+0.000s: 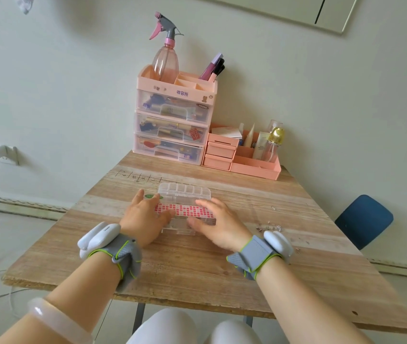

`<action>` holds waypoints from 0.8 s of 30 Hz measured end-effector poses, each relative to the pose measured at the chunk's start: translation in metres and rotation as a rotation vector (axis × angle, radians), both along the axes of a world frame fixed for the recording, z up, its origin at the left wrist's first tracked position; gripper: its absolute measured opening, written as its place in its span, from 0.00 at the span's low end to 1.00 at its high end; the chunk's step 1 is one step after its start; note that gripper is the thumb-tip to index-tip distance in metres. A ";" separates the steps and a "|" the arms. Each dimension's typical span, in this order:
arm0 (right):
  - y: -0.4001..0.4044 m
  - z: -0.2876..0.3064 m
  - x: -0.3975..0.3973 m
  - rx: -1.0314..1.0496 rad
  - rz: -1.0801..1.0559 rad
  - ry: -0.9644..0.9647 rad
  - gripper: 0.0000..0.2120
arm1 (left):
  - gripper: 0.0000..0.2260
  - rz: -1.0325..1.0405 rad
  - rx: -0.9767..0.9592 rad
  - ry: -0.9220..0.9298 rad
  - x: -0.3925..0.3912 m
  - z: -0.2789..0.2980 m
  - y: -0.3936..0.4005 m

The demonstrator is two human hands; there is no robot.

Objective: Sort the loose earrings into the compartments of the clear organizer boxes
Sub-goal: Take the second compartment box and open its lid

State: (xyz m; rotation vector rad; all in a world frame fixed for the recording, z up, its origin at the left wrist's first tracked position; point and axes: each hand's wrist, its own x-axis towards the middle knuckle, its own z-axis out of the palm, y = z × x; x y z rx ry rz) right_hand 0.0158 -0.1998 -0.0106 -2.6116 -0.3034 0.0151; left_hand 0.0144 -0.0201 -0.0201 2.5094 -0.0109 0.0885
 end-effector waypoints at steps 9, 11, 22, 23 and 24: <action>-0.002 0.016 0.058 0.158 -0.208 -0.120 0.13 | 0.34 -0.167 0.241 -0.012 0.018 0.018 -0.012; -0.003 0.015 0.073 0.122 -0.218 -0.073 0.14 | 0.40 -0.247 0.290 0.085 0.019 0.024 -0.015; 0.000 0.001 0.107 0.161 -0.216 0.029 0.08 | 0.50 -0.353 0.417 0.127 0.021 0.019 -0.014; -0.001 0.002 0.107 0.204 -0.215 0.007 0.05 | 0.50 -0.353 0.416 0.124 0.021 0.019 -0.014; -0.001 0.002 0.106 0.242 -0.211 -0.022 0.03 | 0.50 -0.354 0.416 0.124 0.022 0.019 -0.014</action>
